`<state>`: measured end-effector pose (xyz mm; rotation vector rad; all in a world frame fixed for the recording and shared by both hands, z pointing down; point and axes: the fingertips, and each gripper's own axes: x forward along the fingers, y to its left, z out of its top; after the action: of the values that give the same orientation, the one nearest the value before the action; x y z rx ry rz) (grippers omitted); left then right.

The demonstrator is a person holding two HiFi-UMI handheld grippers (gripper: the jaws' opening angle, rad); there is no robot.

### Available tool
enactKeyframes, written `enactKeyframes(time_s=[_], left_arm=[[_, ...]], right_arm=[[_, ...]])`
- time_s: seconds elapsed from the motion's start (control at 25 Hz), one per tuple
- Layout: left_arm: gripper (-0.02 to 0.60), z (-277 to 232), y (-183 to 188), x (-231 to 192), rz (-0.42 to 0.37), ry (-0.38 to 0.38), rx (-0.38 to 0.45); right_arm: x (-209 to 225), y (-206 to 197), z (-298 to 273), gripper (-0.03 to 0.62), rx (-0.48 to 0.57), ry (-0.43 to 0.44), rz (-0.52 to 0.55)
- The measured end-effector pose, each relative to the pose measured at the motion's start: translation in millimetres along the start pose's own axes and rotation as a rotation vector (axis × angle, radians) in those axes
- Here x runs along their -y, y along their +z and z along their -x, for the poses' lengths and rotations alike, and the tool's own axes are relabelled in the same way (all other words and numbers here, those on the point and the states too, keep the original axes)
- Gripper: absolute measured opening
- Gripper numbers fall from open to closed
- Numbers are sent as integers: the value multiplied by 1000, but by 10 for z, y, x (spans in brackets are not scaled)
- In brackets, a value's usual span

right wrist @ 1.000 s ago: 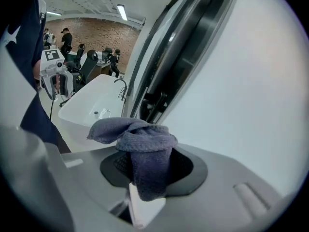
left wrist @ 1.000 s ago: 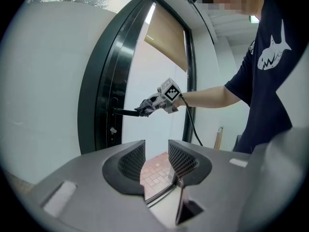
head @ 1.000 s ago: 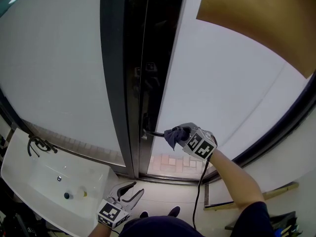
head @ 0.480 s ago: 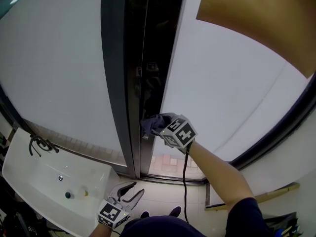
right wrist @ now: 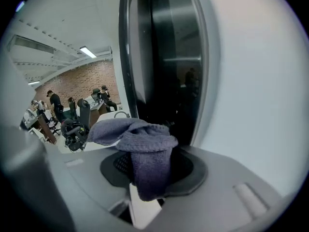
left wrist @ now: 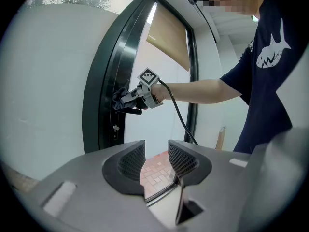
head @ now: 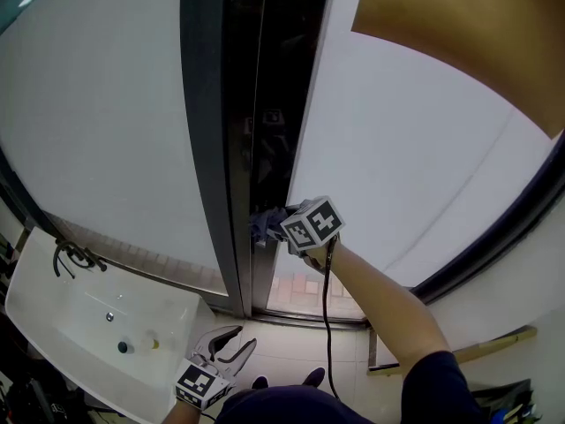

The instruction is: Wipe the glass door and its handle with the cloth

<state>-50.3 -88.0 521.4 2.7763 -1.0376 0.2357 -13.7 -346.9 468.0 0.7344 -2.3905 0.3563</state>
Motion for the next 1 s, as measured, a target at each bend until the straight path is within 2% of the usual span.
enactKeyframes(time_s=[0.24,0.4,0.68,0.8,1.0], left_arm=[[144,-20,0,-6,0,-6,2],[144,-69,19,24,-4,-23,2],[144,-156,98,76,-15,-48,8],[144,-157,65,72,-20,-48,5],[144,-147,65,72,-15,-45,7]], right_arm=[[265,-246,155,140,-80,-36,-53],[382,-433,300,138,-93,35,-156],[487,-558,456,138,-100,18,-174],[539,-609,535,138,-96,-16,-167],[685,-854,667,138,-131,-136,-94]])
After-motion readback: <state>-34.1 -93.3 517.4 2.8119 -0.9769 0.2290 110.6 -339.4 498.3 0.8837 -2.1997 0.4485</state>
